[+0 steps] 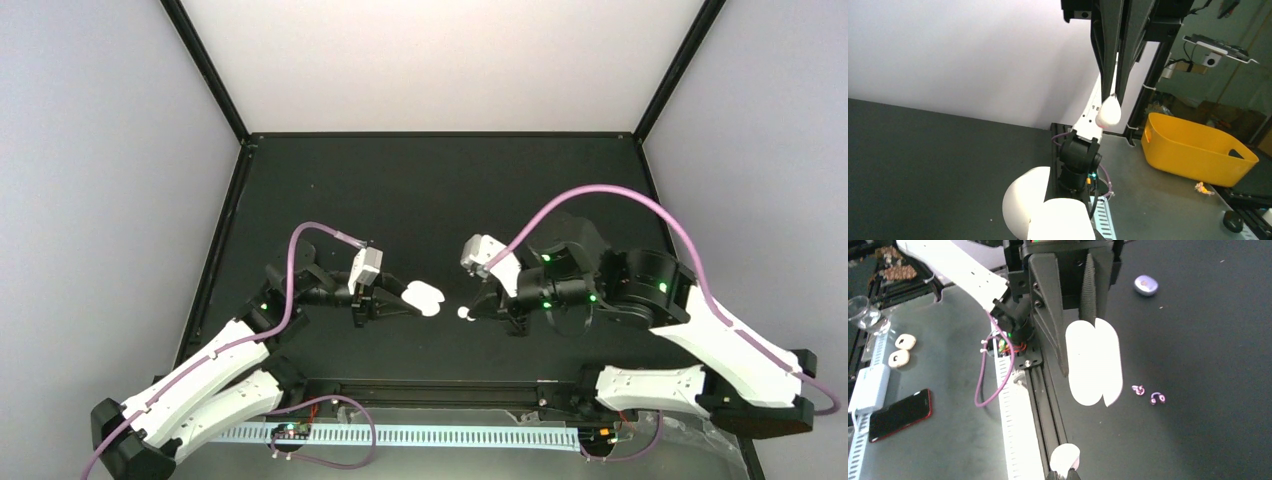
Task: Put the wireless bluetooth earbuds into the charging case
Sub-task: Place the earbud in the charging case.
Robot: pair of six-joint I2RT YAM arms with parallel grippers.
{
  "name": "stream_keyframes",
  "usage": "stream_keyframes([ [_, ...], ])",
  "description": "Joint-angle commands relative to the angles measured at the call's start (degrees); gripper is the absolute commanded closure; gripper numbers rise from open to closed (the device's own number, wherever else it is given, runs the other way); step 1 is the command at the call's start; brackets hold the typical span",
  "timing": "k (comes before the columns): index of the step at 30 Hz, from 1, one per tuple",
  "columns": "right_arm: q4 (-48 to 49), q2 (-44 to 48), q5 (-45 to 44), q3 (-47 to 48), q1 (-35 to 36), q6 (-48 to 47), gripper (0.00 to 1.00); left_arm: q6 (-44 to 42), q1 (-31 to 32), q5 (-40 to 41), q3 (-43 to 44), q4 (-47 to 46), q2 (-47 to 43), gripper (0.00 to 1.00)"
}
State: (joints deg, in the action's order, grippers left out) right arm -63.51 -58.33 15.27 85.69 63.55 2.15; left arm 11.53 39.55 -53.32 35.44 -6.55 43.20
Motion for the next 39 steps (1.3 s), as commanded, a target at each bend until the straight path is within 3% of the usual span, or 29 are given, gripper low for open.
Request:
stream_keyframes([
  [1,-1.4,-3.8,0.9,4.3,3.6,-1.4,0.99,-0.2,0.6,-3.9,1.6,-2.7,-0.6,0.98],
  [8,-4.7,-10.2,-3.6,11.2,8.9,-3.3,0.99,-0.9,0.9,-5.6,1.5,-3.1,-2.1,0.98],
  [18,-5.5,-12.6,-5.7,13.7,9.8,-3.8,0.99,-1.3,0.9,-5.4,1.1,-3.0,-3.7,0.98],
  [29,-1.0,-15.2,-13.3,13.9,11.5,0.1,0.99,-1.8,1.0,-3.7,0.9,-2.7,-4.6,0.98],
  [39,0.7,-15.6,-13.2,13.0,11.5,1.1,0.99,-1.9,1.0,-2.6,0.9,-2.0,-5.3,0.98],
])
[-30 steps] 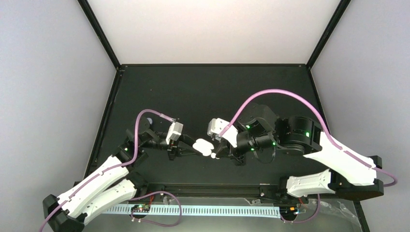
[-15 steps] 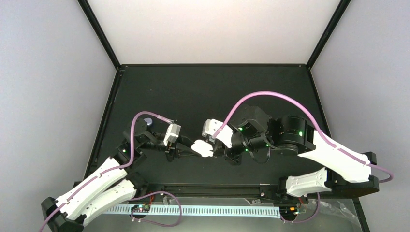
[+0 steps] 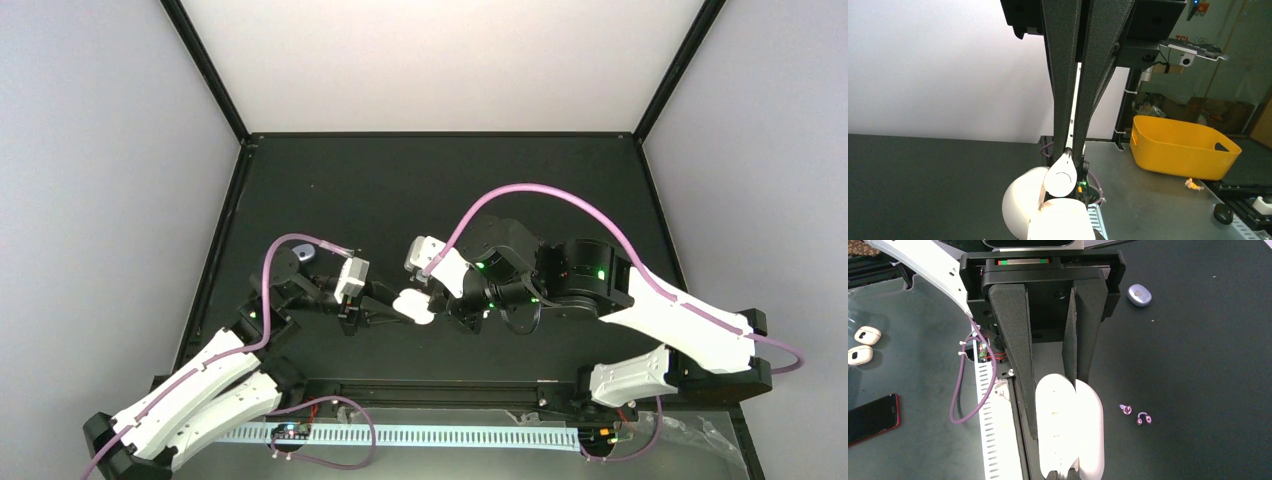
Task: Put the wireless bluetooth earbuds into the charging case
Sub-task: Place the earbud in the charging case.
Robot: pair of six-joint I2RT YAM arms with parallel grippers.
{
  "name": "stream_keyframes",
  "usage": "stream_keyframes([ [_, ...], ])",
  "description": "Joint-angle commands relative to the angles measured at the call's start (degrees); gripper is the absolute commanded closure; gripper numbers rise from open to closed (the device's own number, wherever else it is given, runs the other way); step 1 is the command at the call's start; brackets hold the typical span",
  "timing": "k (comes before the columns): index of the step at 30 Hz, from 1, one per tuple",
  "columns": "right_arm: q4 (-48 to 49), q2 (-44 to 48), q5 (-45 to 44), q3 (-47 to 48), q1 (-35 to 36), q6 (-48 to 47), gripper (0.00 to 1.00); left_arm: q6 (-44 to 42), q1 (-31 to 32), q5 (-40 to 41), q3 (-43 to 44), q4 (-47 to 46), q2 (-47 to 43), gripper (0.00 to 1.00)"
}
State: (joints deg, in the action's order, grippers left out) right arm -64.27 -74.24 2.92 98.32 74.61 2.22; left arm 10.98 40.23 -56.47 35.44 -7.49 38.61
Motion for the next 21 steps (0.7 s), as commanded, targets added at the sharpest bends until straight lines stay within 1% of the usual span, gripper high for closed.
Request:
stream_keyframes([
  [1,1.4,0.3,-0.6,0.3,0.5,1.1,0.99,-1.4,0.3,0.6,0.9,-1.0,-0.7,0.98],
  [12,-0.4,-0.5,0.4,-0.1,1.0,1.3,0.99,-2.0,0.3,2.0,1.0,-0.4,-1.3,0.98],
  [21,1.1,-0.1,-0.6,-1.9,1.0,1.3,0.99,-1.4,0.3,2.1,0.9,-0.6,-1.5,0.98],
])
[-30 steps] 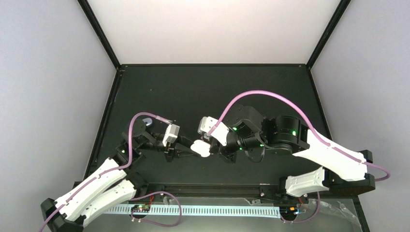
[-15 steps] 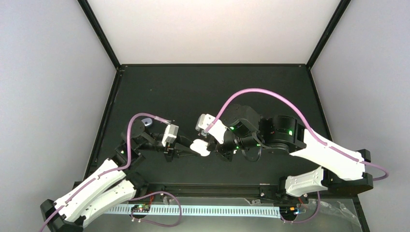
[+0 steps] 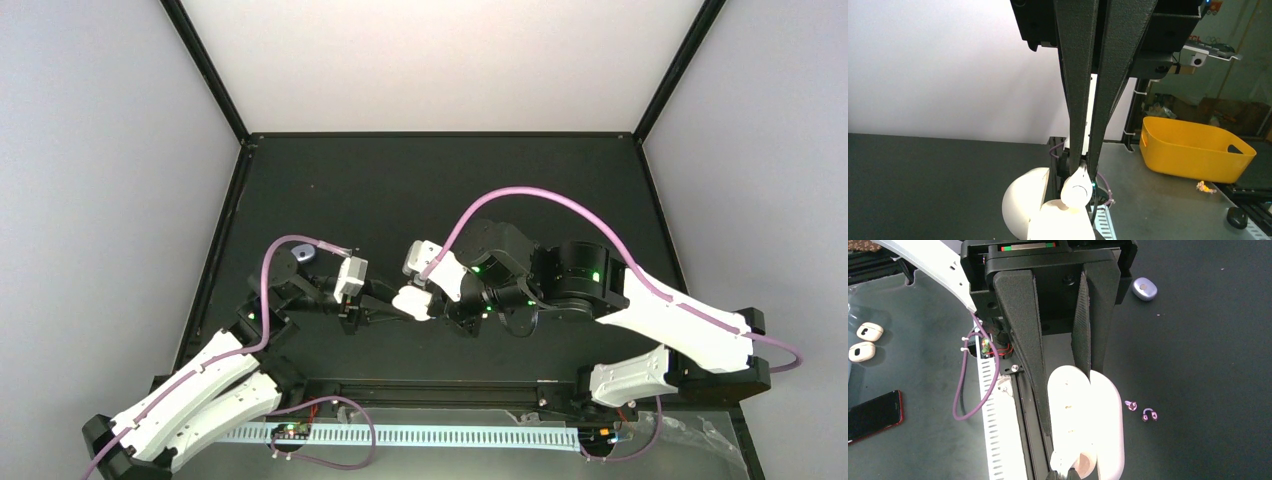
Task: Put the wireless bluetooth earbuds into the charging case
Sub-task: Place the earbud in the charging case.
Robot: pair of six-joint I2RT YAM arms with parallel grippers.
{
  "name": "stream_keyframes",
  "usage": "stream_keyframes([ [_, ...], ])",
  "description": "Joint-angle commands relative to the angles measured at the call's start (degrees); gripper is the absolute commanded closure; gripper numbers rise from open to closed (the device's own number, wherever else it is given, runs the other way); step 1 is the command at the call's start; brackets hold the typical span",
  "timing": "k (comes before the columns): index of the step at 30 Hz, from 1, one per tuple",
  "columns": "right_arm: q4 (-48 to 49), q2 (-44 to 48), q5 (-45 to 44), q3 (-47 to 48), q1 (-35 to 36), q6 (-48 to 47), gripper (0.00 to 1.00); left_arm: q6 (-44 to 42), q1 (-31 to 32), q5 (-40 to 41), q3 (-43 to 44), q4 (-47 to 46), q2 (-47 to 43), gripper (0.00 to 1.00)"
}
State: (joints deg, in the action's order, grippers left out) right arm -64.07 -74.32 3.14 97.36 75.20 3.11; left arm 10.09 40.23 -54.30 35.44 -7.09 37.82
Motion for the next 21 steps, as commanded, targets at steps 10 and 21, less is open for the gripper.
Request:
stream_keyframes([
  [10,3.4,-0.3,-2.5,-1.6,0.5,-0.1,0.99,-0.2,0.2,-0.5,0.8,-1.2,-1.2,0.98],
  [21,4.4,0.0,-1.3,-3.2,0.5,0.5,0.99,0.4,0.2,-0.5,0.5,-1.8,-1.5,0.98],
])
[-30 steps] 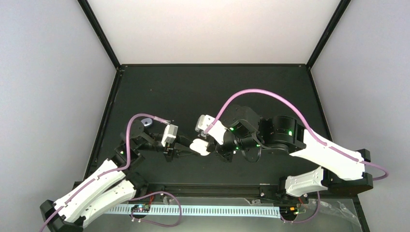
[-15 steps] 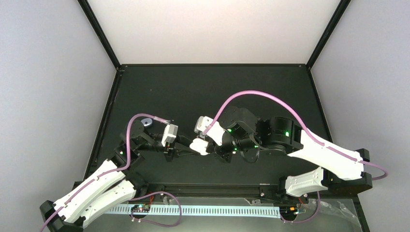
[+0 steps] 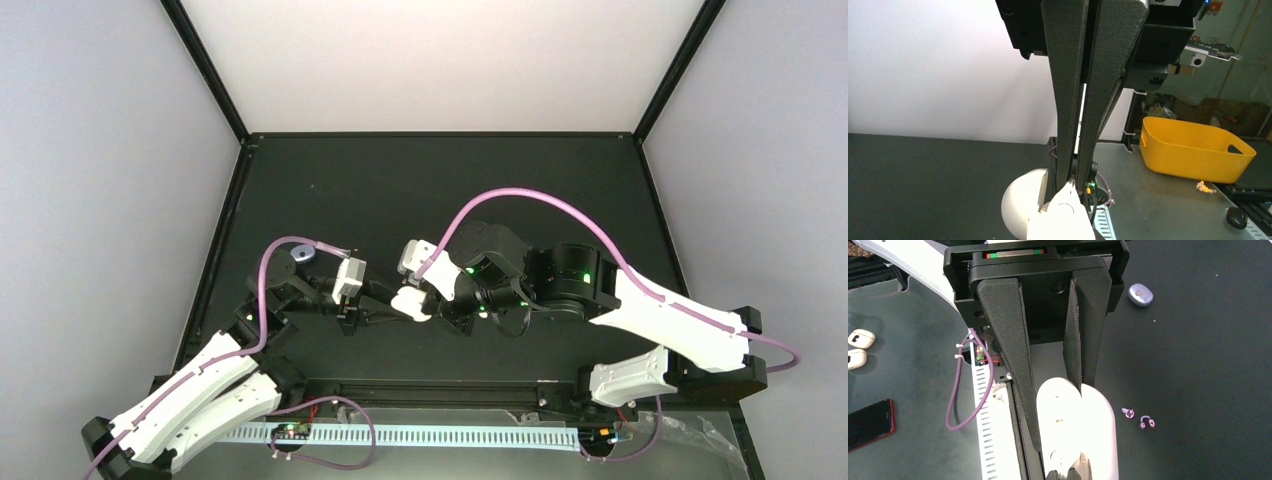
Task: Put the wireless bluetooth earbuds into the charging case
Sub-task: Place the earbud in the charging case.
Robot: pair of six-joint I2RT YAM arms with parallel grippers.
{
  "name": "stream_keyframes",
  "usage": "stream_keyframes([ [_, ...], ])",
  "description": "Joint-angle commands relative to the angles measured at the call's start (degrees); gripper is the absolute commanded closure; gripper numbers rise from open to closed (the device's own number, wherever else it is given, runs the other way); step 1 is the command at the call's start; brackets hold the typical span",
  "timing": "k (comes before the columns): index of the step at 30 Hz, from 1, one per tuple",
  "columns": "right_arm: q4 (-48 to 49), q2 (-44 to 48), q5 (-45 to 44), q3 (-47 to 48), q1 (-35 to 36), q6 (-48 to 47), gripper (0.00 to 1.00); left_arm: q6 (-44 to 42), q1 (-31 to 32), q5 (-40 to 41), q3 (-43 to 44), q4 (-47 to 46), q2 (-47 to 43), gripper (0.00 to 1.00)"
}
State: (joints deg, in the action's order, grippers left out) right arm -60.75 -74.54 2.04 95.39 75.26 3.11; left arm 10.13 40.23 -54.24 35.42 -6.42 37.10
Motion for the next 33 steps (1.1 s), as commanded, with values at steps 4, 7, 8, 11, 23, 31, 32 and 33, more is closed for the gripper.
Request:
stream_keyframes([
  [4,2.0,0.4,0.4,-2.2,0.3,1.0,0.99,0.8,0.3,-0.6,0.4,-3.1,-0.5,0.98],
  [7,2.6,0.4,0.7,-2.5,0.4,1.1,0.99,0.8,0.3,-0.6,0.4,-3.1,-0.7,0.98],
  [8,2.7,0.3,0.7,-2.6,0.3,1.2,0.99,0.8,0.3,-0.6,0.4,-3.0,-0.8,0.98],
  [11,2.9,0.1,0.8,-2.5,0.3,1.3,0.99,0.7,0.3,-0.4,0.4,-2.9,-1.0,0.99],
  [23,3.2,1.3,-0.6,-2.4,0.3,2.2,0.92,0.6,0.3,-0.3,0.4,-2.9,-0.9,0.99],
  [31,3.8,2.6,-1.3,-2.4,0.4,2.7,0.90,0.4,0.3,0.0,0.2,-2.8,-0.6,0.98],
  [32,3.8,2.8,-1.4,-2.4,0.4,2.7,0.89,0.4,0.2,0.0,0.3,-2.7,-0.6,0.98],
  [33,3.8,2.9,-1.5,-2.4,0.4,2.7,0.89,0.3,0.3,0.1,0.3,-2.7,-0.6,0.99],
])
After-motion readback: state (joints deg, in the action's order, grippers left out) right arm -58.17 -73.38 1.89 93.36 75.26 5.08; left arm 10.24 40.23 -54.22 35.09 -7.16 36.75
